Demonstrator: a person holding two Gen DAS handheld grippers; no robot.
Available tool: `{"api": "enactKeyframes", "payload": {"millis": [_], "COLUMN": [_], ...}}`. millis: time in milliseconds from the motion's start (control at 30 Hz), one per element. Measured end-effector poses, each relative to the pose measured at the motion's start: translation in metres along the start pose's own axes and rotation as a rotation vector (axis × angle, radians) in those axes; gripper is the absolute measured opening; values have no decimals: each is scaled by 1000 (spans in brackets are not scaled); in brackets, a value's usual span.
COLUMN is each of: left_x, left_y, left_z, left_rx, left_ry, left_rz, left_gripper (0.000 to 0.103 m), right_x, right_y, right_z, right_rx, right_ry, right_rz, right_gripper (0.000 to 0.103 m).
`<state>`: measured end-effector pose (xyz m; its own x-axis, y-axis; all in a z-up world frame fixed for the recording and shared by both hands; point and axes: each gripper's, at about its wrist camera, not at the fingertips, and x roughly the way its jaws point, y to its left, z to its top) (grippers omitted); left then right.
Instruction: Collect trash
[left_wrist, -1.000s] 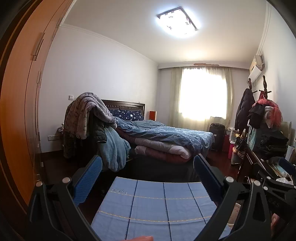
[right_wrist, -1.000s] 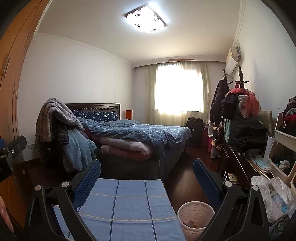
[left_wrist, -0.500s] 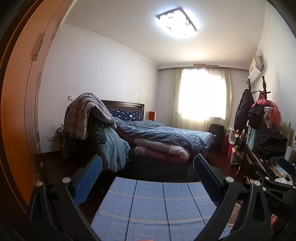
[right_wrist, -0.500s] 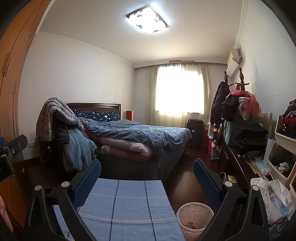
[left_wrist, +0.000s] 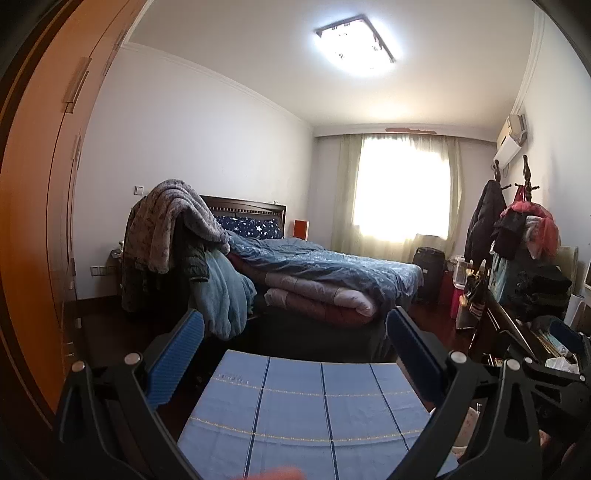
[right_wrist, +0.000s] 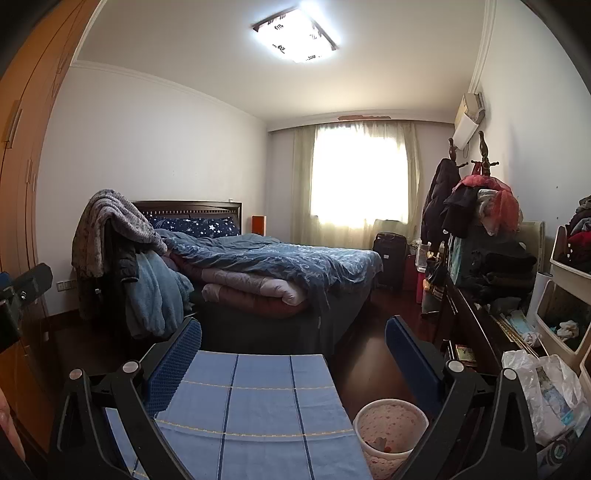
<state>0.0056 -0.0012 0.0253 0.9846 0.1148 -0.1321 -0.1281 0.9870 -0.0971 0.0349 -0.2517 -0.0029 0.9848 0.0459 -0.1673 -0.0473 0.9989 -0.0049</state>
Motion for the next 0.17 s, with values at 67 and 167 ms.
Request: {"api": "enactKeyframes", "payload": {"millis": [67,167], "left_x": [1,3], "left_y": [-2,-5], "left_z": [-1,-2], "left_rx": [11,17], "left_ry": [3,9], "left_rz": [1,-1], "left_gripper": [100,99], "right_x": [1,2], "right_y": [1,1], "right_z": [0,0], "right_rx": [-1,-4], "right_ry": [1,1], "right_rz": [6,8], "right_gripper": [99,99]}}
